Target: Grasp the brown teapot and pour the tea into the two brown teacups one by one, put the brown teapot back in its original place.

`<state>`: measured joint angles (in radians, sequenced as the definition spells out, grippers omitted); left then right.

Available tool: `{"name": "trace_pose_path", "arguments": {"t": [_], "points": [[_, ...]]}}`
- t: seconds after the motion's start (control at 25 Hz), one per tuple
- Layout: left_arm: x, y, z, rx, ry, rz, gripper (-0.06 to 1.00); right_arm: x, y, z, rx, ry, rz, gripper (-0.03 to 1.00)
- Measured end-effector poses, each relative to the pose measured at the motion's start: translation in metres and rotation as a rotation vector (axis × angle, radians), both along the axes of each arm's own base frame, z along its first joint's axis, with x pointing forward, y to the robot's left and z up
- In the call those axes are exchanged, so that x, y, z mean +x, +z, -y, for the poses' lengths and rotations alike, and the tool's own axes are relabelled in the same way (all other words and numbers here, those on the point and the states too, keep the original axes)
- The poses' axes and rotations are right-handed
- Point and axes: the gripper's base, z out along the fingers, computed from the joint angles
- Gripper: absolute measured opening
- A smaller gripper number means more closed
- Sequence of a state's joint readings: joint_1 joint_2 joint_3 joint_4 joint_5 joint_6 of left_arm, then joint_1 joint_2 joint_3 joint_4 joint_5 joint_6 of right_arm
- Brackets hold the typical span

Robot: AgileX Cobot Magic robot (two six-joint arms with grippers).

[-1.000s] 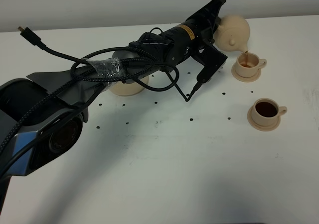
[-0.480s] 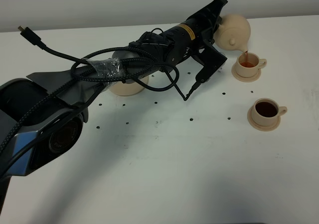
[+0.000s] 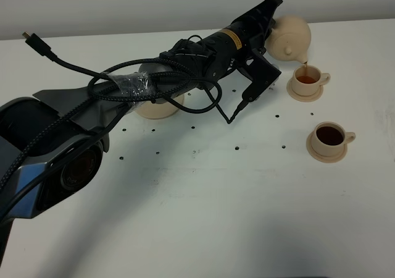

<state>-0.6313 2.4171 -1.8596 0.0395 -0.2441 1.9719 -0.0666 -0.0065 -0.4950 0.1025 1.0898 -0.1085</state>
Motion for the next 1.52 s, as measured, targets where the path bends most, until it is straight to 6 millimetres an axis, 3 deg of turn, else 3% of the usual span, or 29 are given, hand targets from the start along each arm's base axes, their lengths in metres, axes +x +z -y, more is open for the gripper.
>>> {"name": "trace_pose_path", "arguments": {"t": [1.52], "points": [[-0.0004,0.0017,0.0011,0.019,-0.021,0.039,0.13,0.0000,0.0000,0.0000,0.000,0.000,0.000,0.42]]}}
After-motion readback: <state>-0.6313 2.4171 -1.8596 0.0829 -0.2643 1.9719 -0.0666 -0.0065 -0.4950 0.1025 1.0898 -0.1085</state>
